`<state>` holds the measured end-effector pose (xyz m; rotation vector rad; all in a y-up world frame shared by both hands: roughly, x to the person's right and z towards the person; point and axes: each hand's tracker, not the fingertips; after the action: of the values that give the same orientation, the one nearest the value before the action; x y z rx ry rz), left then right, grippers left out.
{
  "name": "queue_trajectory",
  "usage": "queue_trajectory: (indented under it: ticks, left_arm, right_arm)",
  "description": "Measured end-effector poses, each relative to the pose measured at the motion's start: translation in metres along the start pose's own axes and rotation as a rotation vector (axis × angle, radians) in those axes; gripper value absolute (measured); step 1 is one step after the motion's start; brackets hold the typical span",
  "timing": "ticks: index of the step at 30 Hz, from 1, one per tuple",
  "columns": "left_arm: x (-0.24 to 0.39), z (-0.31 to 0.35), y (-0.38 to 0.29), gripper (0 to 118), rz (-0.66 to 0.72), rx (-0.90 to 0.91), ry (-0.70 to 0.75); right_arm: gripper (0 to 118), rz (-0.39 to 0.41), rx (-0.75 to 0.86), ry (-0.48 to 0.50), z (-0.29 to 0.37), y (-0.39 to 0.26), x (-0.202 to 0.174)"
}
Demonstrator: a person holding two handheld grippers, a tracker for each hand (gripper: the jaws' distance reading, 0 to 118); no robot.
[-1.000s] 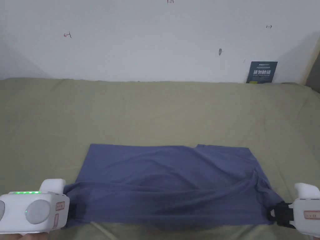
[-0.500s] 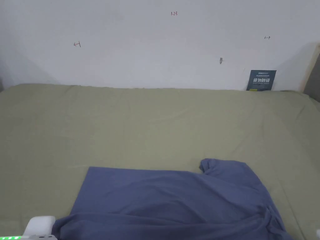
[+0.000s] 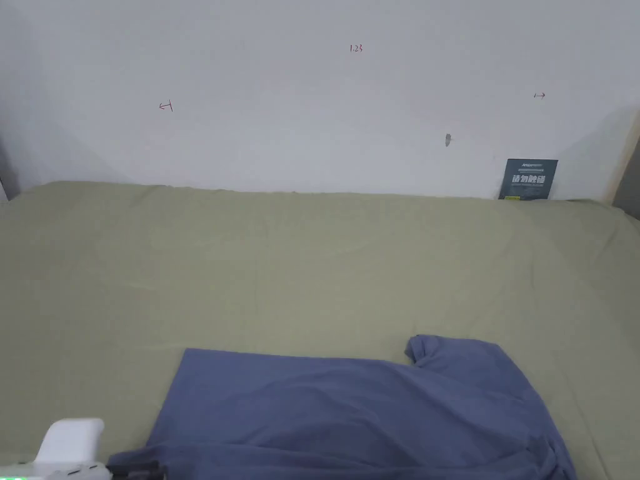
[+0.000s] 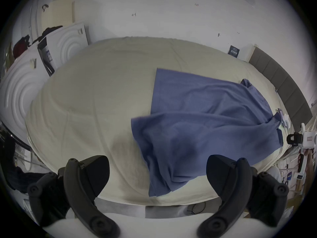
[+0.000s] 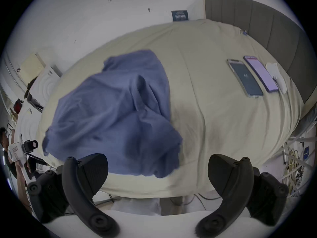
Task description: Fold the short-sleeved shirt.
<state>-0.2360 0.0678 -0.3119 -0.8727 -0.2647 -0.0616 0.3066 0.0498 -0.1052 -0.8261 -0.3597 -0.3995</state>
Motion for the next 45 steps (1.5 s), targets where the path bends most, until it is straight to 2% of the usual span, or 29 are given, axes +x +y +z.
queue_trajectory:
  ticks: [1,2,3,5,6,9,11,16,17,18,19,20,25,26,28,31,33,35,36,37,38,39,40,45]
  left_arm:
    - [0.002,0.000,0.006,96,0.005,0.024,-0.010]
    - [0.002,-0.001,0.013,54,0.016,0.034,-0.034]
    - [0.004,-0.002,0.014,0,0.033,0.051,-0.051]
    - [0.009,-0.012,0.021,0,0.042,0.048,-0.030]
    - [0.009,-0.016,0.022,0,0.025,0.061,0.001]
    - [0.014,-0.029,0.040,0,0.061,0.082,-0.038]
    - [0.006,-0.051,0.060,0,0.099,0.049,-0.063]
    - [0.010,-0.108,0.104,0,0.049,0.038,-0.007]
    - [0.008,-0.123,0.112,12,0.051,0.031,-0.007]
    - [0.008,-0.136,0.120,38,0.058,0.019,0.002]
    - [0.009,-0.150,0.126,94,0.046,0.001,0.025]
    - [0.009,-0.167,0.131,118,0.028,-0.040,0.039]
    - [0.037,-0.209,0.137,117,-0.009,-0.116,0.076]
    - [0.043,-0.216,0.137,117,-0.011,-0.118,0.067]
    - [0.026,-0.240,0.151,117,-0.016,-0.135,0.067]
    - [0.037,-0.246,0.149,116,-0.048,-0.166,0.081]
    - [0.042,-0.241,0.146,105,-0.043,-0.165,0.100]
    - [0.035,-0.235,0.145,104,0.005,-0.177,0.028]
    - [0.034,-0.227,0.148,100,-0.010,-0.163,0.056]
    - [0.033,-0.223,0.148,76,-0.015,-0.155,0.052]
    - [0.031,-0.219,0.150,46,-0.017,-0.140,0.049]
    - [0.027,-0.220,0.151,1,-0.018,-0.137,0.018]
    - [0.023,-0.220,0.149,0,0.011,-0.136,-0.018]
    - [0.031,-0.230,0.146,0,-0.029,-0.154,0.033]
  right_arm:
    - [46,-0.015,0.055,-0.041,0.007,-0.003,0.004]
    - [3,0.024,0.086,-0.040,0.011,-0.002,0.002]
    - [0,0.043,0.104,-0.053,0.011,0.001,-0.003]
    - [0,0.068,0.182,-0.090,0.009,0.005,-0.013]
    - [0,0.156,0.141,0.004,-0.005,0.020,-0.024]
    - [0,0.138,0.150,0.023,-0.016,0.037,-0.032]
    - [0,0.165,0.171,0.061,-0.010,0.036,-0.039]
    - [0,0.163,0.155,0.080,-0.032,0.059,-0.037]
    - [0,0.164,0.137,0.083,-0.042,0.063,-0.034]
    - [0,0.164,0.127,0.074,-0.054,0.067,-0.031]
    - [0,0.172,0.123,0.068,-0.060,0.071,-0.028]
    - [0,0.177,0.118,0.067,-0.064,0.074,-0.024]
    - [0,0.171,0.094,0.044,-0.076,0.084,-0.020]
    - [0,0.177,0.091,0.034,-0.074,0.086,-0.030]
    - [0,0.178,0.078,0.027,-0.080,0.088,-0.027]
    - [0,0.179,0.064,0.017,-0.093,0.092,-0.021]
    - [0,0.165,0.053,0.018,-0.101,0.092,-0.012]
    - [0,0.177,0.045,0.015,-0.108,0.093,-0.005]
    - [0,0.179,0.045,0.015,-0.108,0.094,-0.003]
    - [0,0.183,0.043,0.017,-0.108,0.095,-0.007]
    - [0,0.181,0.041,0.017,-0.108,0.097,-0.008]
    - [0,0.180,0.041,0.016,-0.109,0.098,-0.007]
    - [0,0.176,0.043,0.016,-0.110,0.101,-0.006]
    - [0,0.174,0.022,0.009,-0.129,0.128,-0.002]
